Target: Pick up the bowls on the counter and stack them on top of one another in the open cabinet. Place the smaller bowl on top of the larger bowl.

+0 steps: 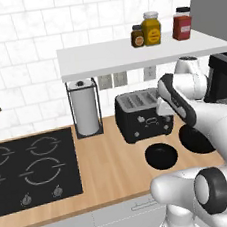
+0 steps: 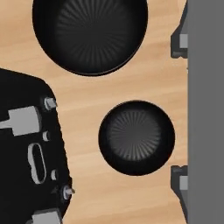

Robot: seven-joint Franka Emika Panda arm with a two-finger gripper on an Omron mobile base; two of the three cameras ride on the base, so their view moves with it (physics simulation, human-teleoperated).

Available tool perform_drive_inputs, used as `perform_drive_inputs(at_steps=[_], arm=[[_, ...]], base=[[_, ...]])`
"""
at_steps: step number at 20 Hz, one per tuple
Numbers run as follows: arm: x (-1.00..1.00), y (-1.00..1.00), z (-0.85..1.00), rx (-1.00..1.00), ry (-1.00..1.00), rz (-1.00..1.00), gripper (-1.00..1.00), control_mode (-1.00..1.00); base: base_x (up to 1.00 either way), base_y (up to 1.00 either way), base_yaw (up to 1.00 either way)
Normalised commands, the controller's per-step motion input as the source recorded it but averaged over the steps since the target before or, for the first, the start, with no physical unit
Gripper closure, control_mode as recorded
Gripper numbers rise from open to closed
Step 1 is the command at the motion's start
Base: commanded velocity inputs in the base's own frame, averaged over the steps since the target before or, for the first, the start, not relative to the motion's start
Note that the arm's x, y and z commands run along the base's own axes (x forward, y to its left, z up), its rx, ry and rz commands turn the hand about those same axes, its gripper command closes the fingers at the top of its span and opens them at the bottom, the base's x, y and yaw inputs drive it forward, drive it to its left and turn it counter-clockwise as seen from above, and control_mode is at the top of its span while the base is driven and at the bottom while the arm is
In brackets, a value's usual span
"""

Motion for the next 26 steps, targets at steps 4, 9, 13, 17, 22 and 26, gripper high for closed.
perform_drive_inputs(at_steps=[4,9,13,17,22,26], arm=[[0.01,-0.12,-1.00,-0.01,0.09,-0.14,-1.00,-1.00],[0.00,-0.04,-1.00,0.00,0.00,-0.13,-1.00,-1.00],[0.13,0.00,-0.90,0.00,0.00,-0.15,-1.00,-1.00],[0.26,0.00,-0.36,0.00,-0.01,-0.03,-1.00,-1.00],[0.08,0.00,-0.33,-0.01,0.00,0.00,-1.00,-1.00],[0.13,0.00,-0.39,0.00,0.00,0.00,-1.00,-1.00]], base=[[0.00,0.00,0.00],[0.00,0.00,0.00],[0.00,0.00,0.00],[0.00,0.00,0.00],[0.00,0.00,0.00],[0.00,0.00,0.00]])
